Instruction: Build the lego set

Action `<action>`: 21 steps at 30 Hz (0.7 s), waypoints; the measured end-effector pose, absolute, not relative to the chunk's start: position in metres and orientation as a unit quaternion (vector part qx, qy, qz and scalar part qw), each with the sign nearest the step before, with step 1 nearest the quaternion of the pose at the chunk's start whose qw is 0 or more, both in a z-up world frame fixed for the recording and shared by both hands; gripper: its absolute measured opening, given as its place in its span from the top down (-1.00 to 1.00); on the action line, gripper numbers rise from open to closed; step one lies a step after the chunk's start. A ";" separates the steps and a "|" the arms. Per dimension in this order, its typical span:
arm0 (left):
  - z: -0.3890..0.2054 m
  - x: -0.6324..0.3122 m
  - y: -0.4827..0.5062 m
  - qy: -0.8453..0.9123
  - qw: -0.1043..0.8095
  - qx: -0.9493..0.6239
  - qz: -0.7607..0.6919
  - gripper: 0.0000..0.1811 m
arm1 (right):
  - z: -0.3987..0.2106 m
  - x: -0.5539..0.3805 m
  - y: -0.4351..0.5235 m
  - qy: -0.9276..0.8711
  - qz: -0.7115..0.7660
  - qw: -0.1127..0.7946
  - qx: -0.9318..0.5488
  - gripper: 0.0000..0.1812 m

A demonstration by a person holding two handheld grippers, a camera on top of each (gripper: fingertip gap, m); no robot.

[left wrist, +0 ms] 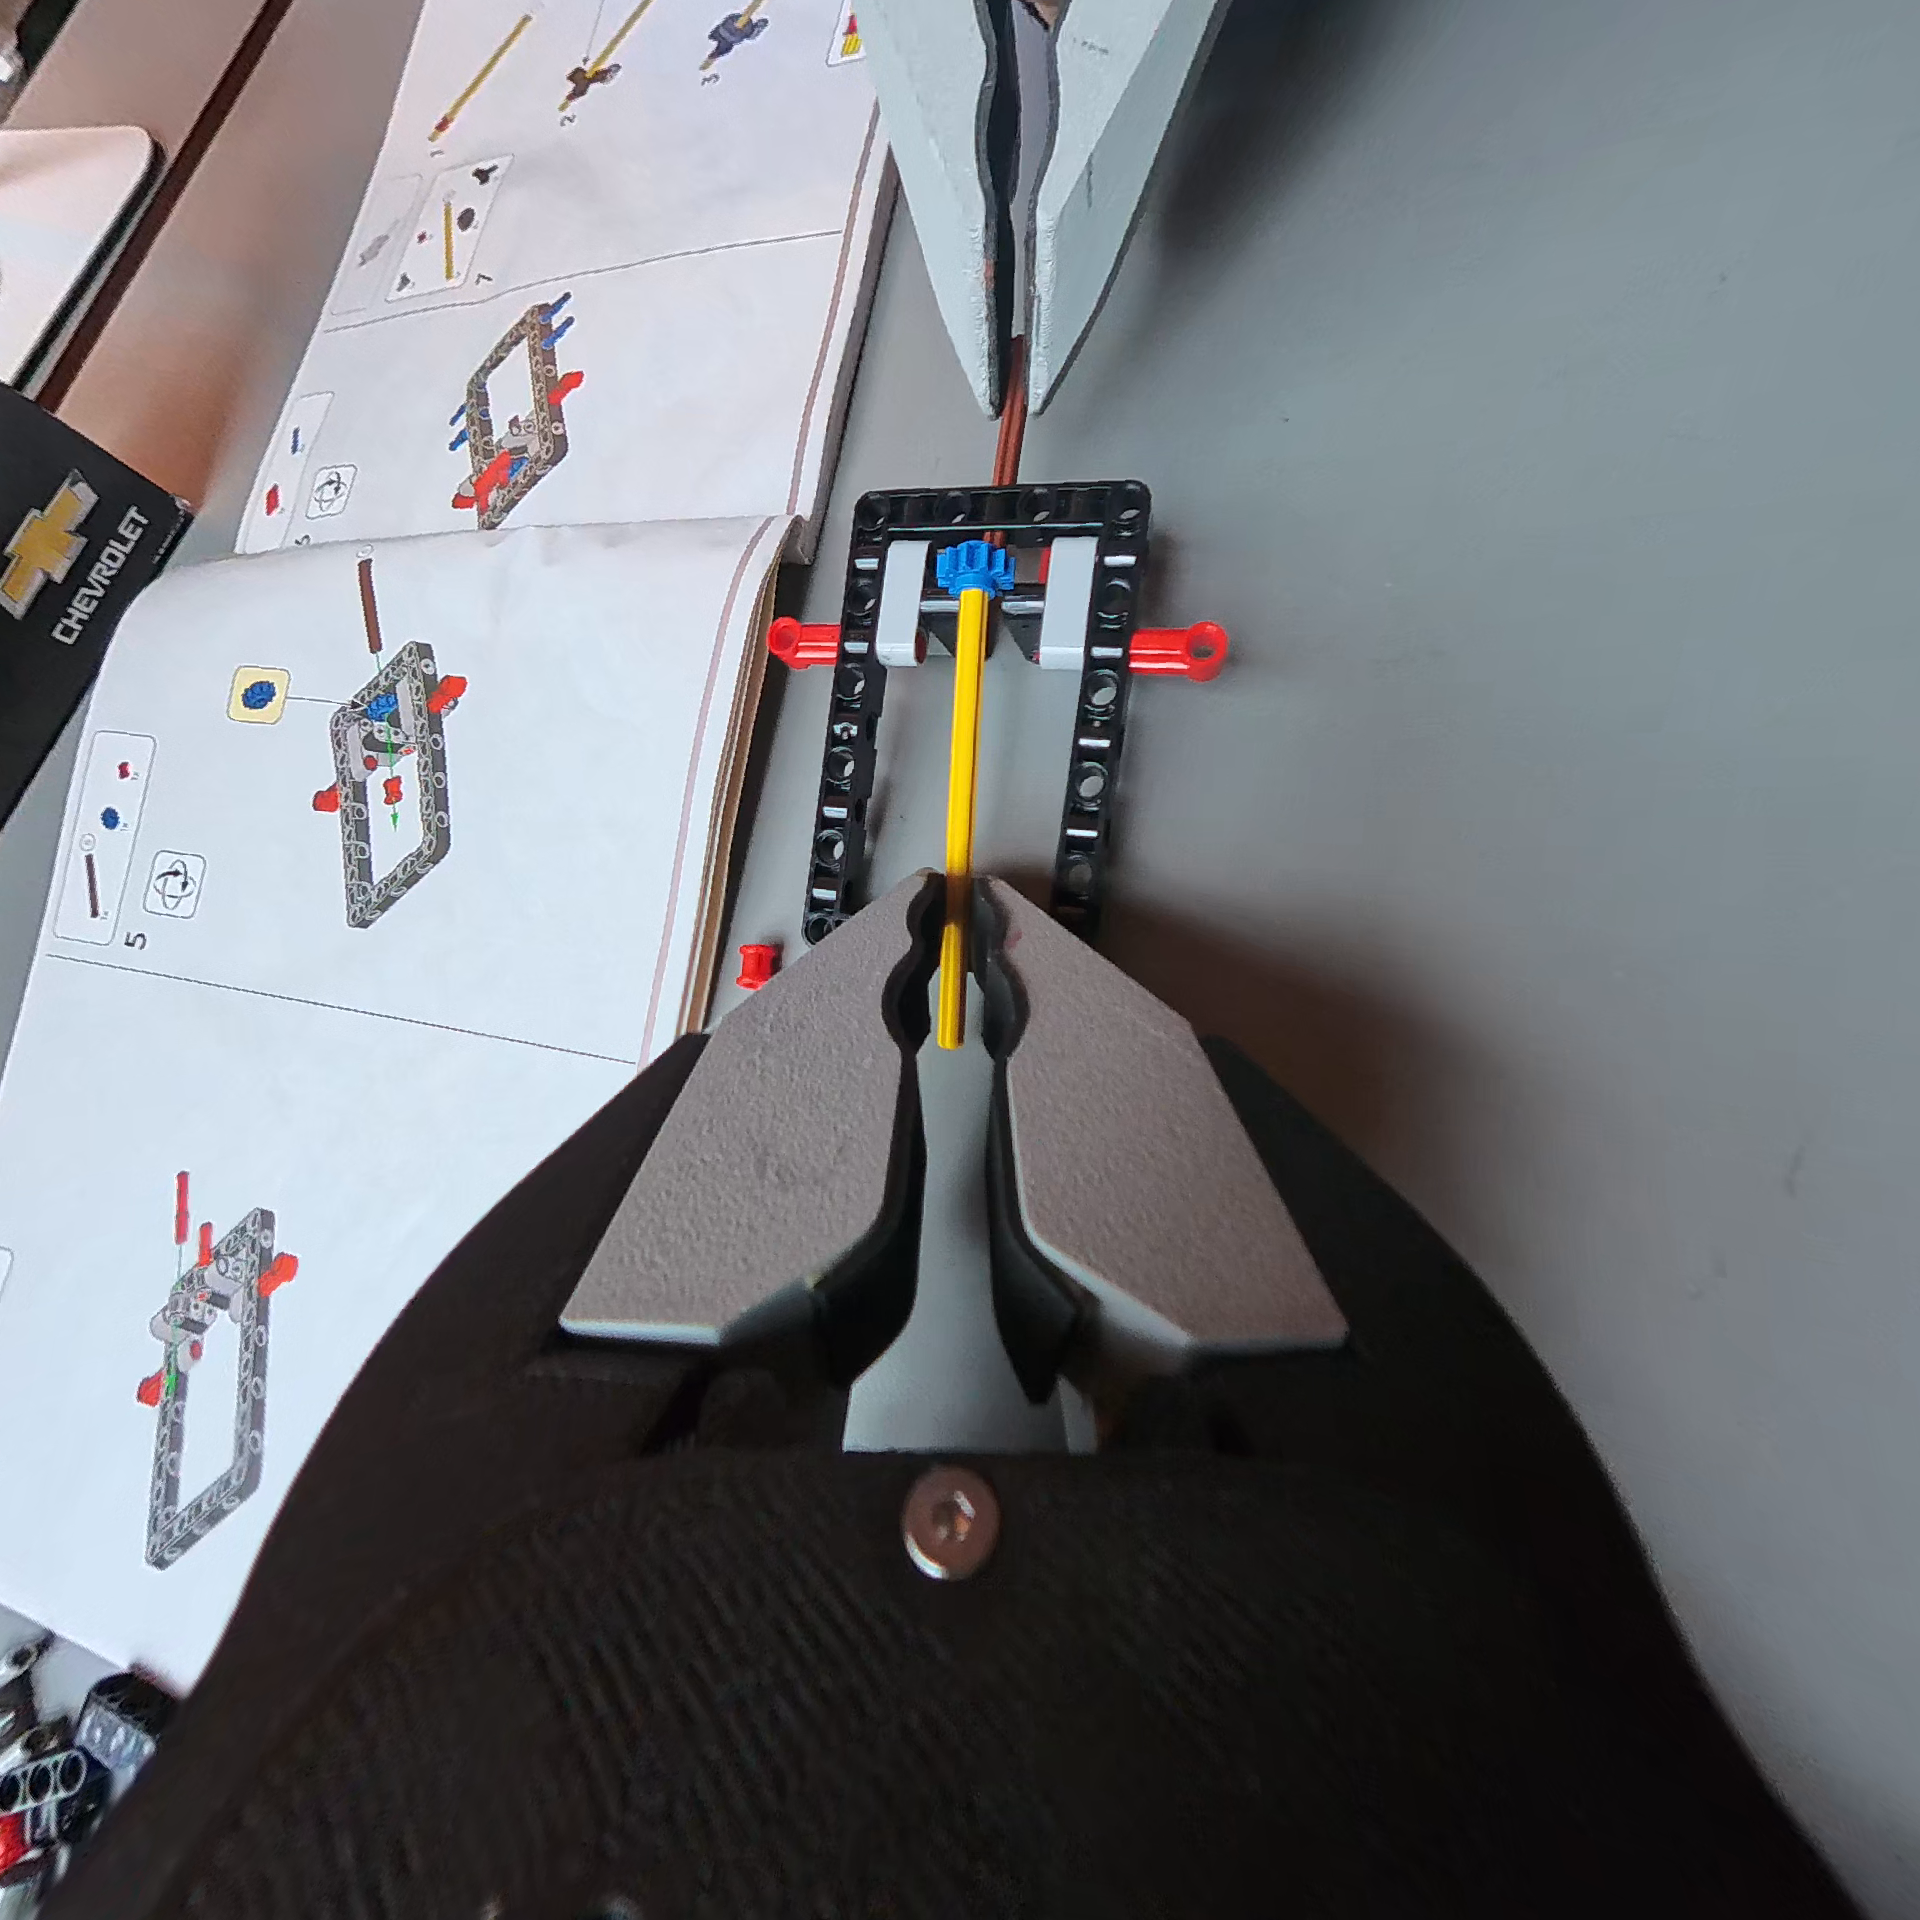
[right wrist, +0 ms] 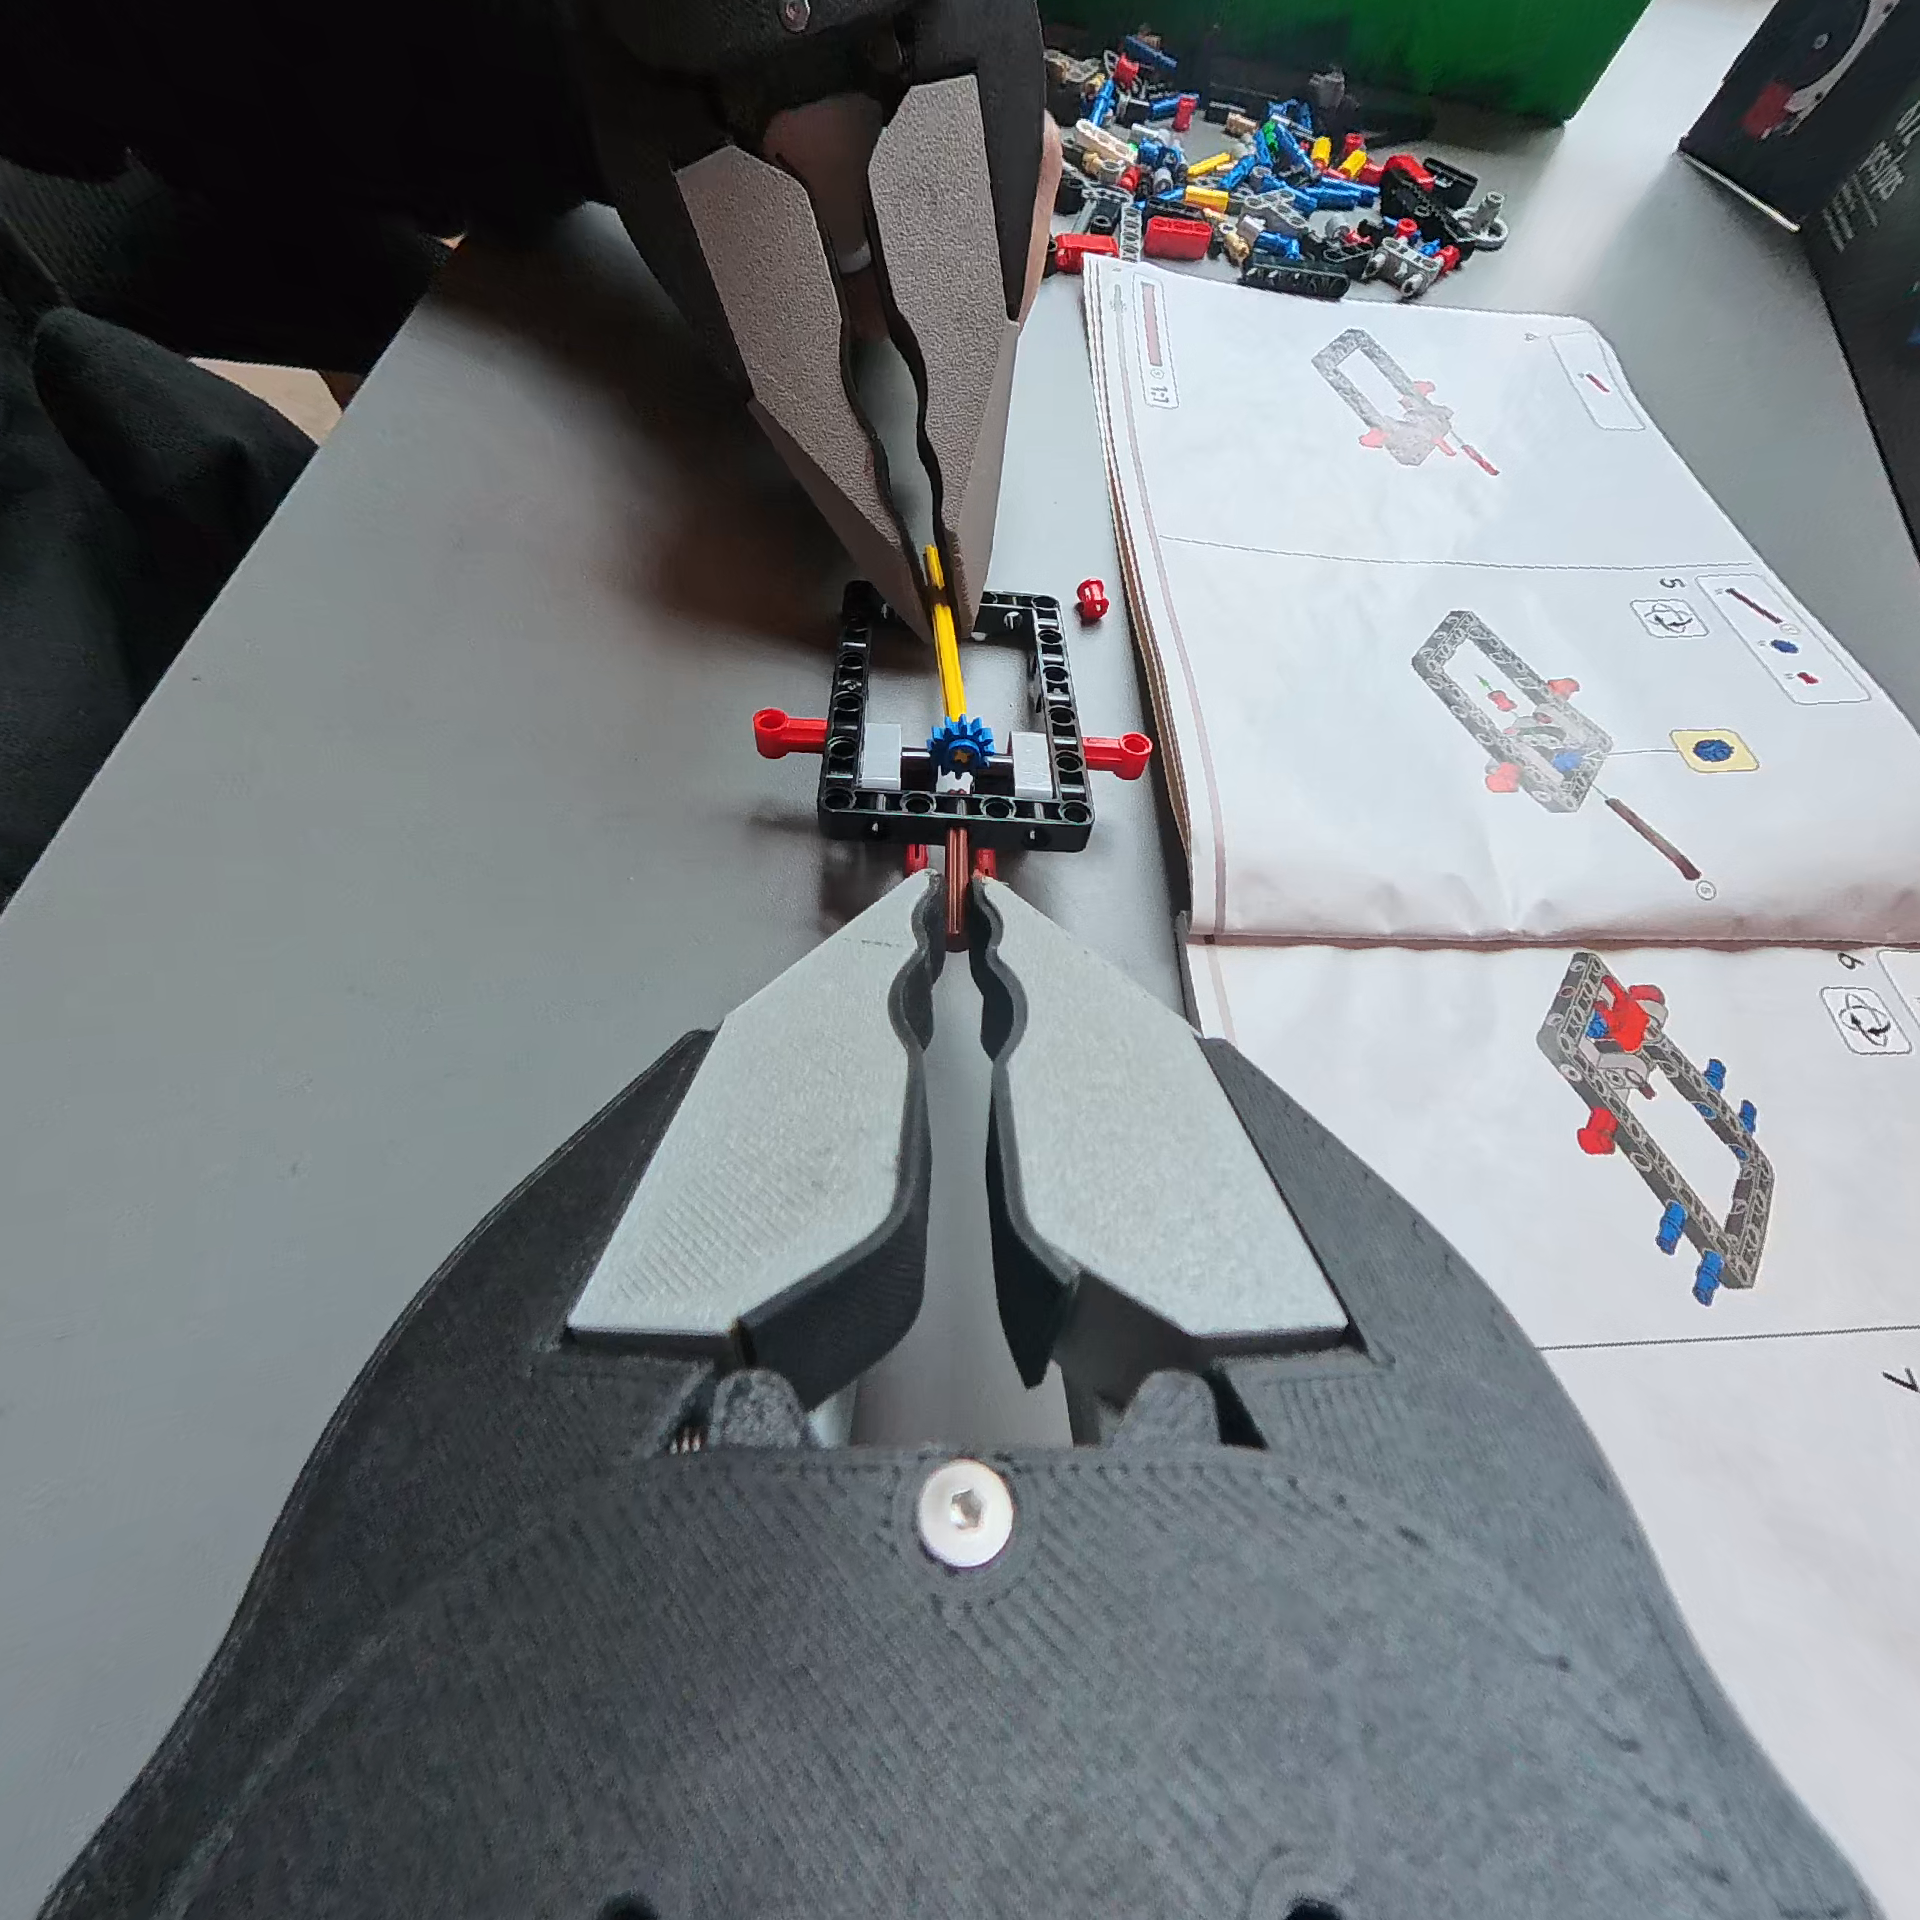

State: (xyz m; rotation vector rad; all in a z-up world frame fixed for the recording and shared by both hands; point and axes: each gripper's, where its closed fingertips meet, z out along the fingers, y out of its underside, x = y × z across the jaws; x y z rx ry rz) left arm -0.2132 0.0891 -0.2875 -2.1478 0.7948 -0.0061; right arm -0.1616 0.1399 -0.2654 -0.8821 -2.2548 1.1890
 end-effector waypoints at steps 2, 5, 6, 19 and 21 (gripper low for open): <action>-0.287 -0.211 0.090 0.318 0.410 -0.855 -0.010 0.97 | -0.265 -0.162 0.140 -0.815 0.431 0.218 -0.320 0.99; -0.287 -0.210 0.091 0.324 0.394 -0.860 -0.024 0.97 | -0.266 -0.161 0.140 -0.816 0.431 0.220 -0.318 0.99; -0.287 -0.209 0.090 0.325 0.387 -0.862 -0.032 0.97 | -0.265 -0.161 0.140 -0.816 0.431 0.220 -0.317 0.99; -0.289 -0.208 0.088 0.332 0.306 -0.880 -0.146 0.97 | -0.265 -0.158 0.140 -0.818 0.431 0.221 -0.310 0.99; -0.289 -0.208 0.089 0.333 0.301 -0.882 -0.145 0.97 | -0.265 -0.158 0.141 -0.817 0.433 0.220 -0.311 1.00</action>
